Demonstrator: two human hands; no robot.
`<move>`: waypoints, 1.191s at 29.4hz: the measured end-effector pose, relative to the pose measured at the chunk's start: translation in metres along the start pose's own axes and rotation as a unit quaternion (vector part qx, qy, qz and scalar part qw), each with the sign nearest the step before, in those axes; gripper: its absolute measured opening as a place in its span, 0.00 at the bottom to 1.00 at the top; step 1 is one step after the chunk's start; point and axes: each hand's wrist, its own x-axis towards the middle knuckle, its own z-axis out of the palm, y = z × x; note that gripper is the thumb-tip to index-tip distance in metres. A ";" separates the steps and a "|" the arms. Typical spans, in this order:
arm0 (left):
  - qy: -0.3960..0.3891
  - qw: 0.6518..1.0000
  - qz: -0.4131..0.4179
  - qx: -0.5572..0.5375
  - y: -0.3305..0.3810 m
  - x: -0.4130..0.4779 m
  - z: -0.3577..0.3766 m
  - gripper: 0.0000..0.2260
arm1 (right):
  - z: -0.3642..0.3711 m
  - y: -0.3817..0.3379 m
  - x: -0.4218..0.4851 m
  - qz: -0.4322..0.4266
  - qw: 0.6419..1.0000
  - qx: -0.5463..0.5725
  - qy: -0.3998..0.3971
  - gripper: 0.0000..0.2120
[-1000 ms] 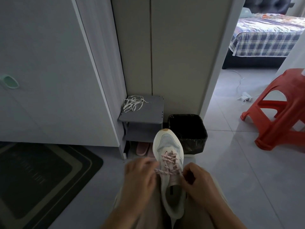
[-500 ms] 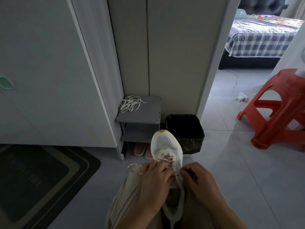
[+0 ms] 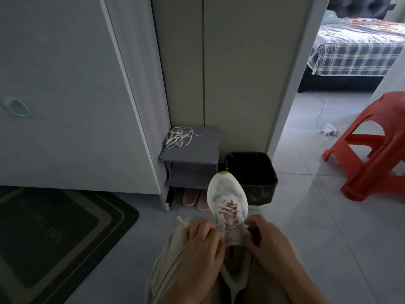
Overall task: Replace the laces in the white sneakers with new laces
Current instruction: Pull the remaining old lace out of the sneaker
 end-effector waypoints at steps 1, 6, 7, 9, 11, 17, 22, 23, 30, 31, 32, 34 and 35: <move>-0.012 0.999 -0.035 -0.029 -0.001 -0.002 -0.002 0.08 | 0.001 0.001 0.001 -0.011 1.000 -0.006 0.001 0.16; -0.073 0.987 -0.131 -0.049 -0.002 0.006 0.000 0.22 | 0.014 0.000 0.011 -0.162 0.976 -0.134 0.061 0.19; -0.066 0.990 -0.117 -0.039 -0.001 0.009 0.000 0.19 | 0.013 -0.005 0.015 -0.179 0.971 -0.142 0.071 0.17; -0.066 0.993 -0.092 -0.027 0.000 0.011 0.000 0.11 | 0.011 -0.012 0.022 -0.215 0.959 -0.165 0.087 0.14; -0.046 0.995 -0.085 -0.039 -0.004 0.010 0.002 0.09 | 0.005 -0.009 0.022 -0.216 0.968 -0.107 0.070 0.11; 0.028 0.995 -0.061 -0.079 -0.010 0.003 0.008 0.07 | -0.007 0.033 -0.005 -0.094 0.981 0.120 0.123 0.09; 0.009 0.997 -0.047 -0.061 -0.012 0.001 0.012 0.10 | -0.001 0.000 0.005 -0.134 0.987 -0.030 0.076 0.23; -0.013 0.997 -0.056 -0.041 -0.010 0.002 0.013 0.17 | 0.003 -0.007 0.008 -0.169 0.975 -0.115 0.084 0.24; 0.007 0.995 -0.064 -0.076 -0.012 -0.004 0.009 0.11 | -0.005 0.005 0.014 -0.221 0.963 -0.079 0.133 0.06; 0.025 0.994 -0.055 -0.088 -0.012 -0.002 0.004 0.07 | -0.014 0.023 0.009 -0.174 0.972 0.004 0.155 0.05; 0.033 0.994 -0.055 -0.092 -0.013 -0.001 0.003 0.06 | -0.028 0.036 0.001 -0.100 0.976 0.069 0.178 0.07; 0.035 0.995 -0.042 -0.078 -0.014 0.001 0.002 0.07 | -0.044 0.056 -0.014 -0.005 0.976 0.121 0.184 0.07; 0.028 0.996 -0.036 -0.073 -0.014 0.001 0.002 0.07 | -0.043 0.062 -0.017 0.011 0.979 0.116 0.165 0.07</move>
